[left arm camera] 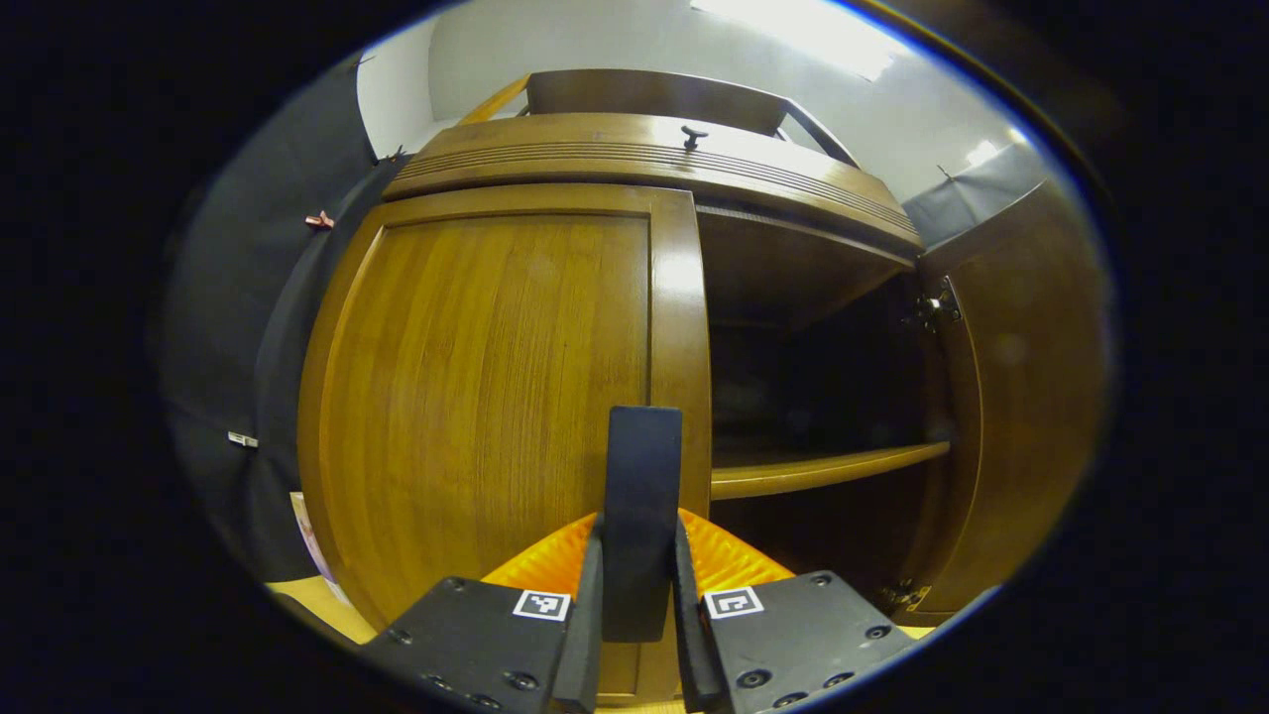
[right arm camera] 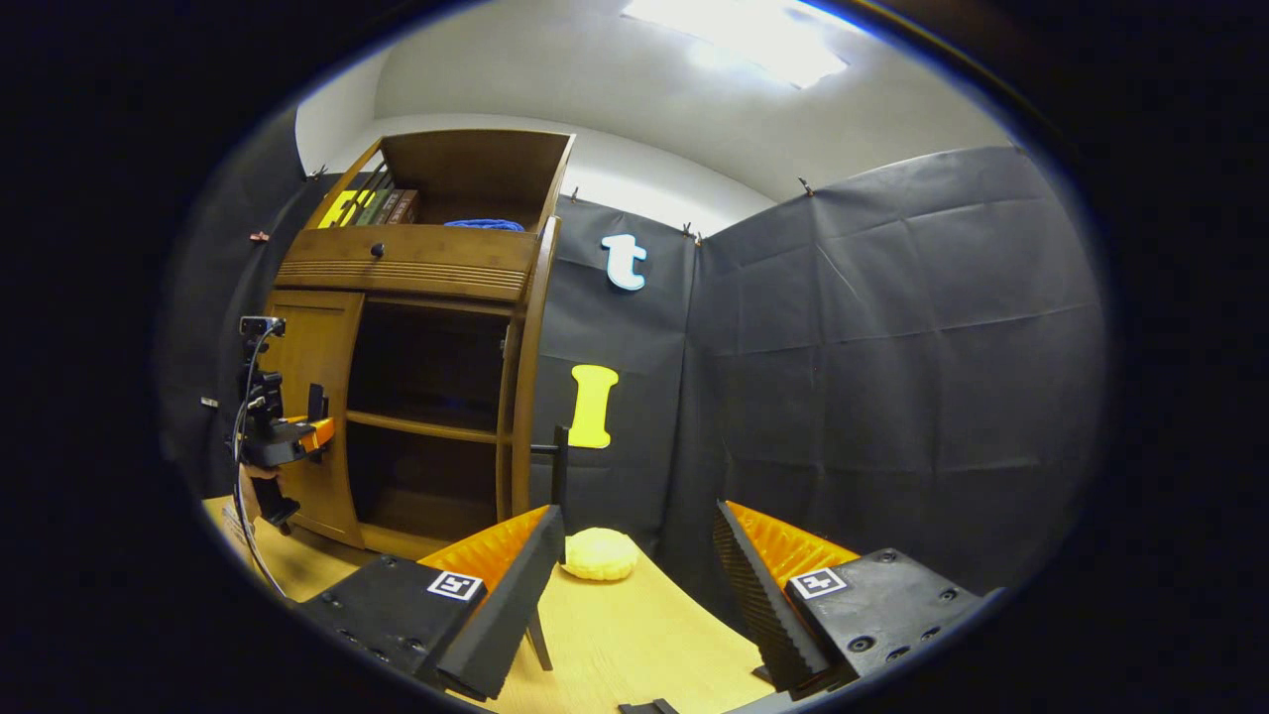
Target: Open the right door of the double-door shoe cabinet with the right hand, and open the left door with the left hand.
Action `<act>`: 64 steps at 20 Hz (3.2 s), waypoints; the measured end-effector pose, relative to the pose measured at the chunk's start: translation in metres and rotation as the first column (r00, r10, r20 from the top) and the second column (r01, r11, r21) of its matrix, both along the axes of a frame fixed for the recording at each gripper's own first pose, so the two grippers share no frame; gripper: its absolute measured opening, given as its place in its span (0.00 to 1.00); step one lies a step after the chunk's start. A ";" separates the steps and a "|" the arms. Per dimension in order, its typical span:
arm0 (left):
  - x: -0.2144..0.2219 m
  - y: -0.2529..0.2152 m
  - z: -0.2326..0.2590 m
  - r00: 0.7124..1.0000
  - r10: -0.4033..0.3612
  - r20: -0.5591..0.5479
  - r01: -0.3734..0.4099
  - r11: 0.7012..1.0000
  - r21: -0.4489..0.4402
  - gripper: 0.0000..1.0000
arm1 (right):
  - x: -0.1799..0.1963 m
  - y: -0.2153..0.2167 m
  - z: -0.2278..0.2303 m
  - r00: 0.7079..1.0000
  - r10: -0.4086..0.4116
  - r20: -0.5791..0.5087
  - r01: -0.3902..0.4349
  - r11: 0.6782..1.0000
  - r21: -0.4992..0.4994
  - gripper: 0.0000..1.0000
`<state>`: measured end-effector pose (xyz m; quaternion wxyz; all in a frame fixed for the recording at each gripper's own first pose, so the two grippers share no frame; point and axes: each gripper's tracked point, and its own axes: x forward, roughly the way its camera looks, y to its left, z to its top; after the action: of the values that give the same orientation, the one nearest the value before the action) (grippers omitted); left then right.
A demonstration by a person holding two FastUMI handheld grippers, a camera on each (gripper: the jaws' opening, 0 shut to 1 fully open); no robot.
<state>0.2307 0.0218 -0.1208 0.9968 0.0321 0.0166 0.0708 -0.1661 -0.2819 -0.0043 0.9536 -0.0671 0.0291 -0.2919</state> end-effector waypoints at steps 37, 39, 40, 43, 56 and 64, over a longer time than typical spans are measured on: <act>-0.265 0.154 0.088 0.988 0.153 -0.035 -0.154 0.988 -0.012 0.15 | 0.118 0.169 -0.036 0.917 0.397 0.050 -0.400 0.907 0.133 0.96; -0.271 0.159 0.092 0.986 0.163 -0.027 -0.163 0.986 -0.019 0.11 | 0.122 0.171 -0.036 0.917 0.397 0.047 -0.399 0.909 0.116 0.96; -0.273 0.161 0.093 0.987 0.160 -0.023 -0.161 0.986 -0.032 0.11 | 0.124 0.172 -0.036 0.917 0.396 0.044 -0.398 0.911 0.106 0.96; -0.291 0.168 0.095 0.983 0.184 -0.027 -0.185 0.982 -0.033 0.11 | 0.128 0.182 -0.037 0.906 0.421 0.035 -0.422 0.902 0.093 0.96; -0.296 0.031 0.102 0.979 -0.186 -0.080 0.187 0.982 0.000 0.19 | 0.146 0.246 -0.037 0.845 0.534 0.011 -0.533 0.841 0.100 0.96; -0.245 -0.020 0.078 0.966 -0.239 -0.094 0.242 0.970 0.019 0.84 | 0.126 0.242 -0.033 0.856 0.515 -0.044 -0.511 0.856 0.079 0.96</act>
<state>-0.0146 0.0015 -0.0425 0.9957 0.0523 0.0568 -0.0519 -0.0396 -0.0395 -0.0371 0.9972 -0.0512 0.0499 -0.0237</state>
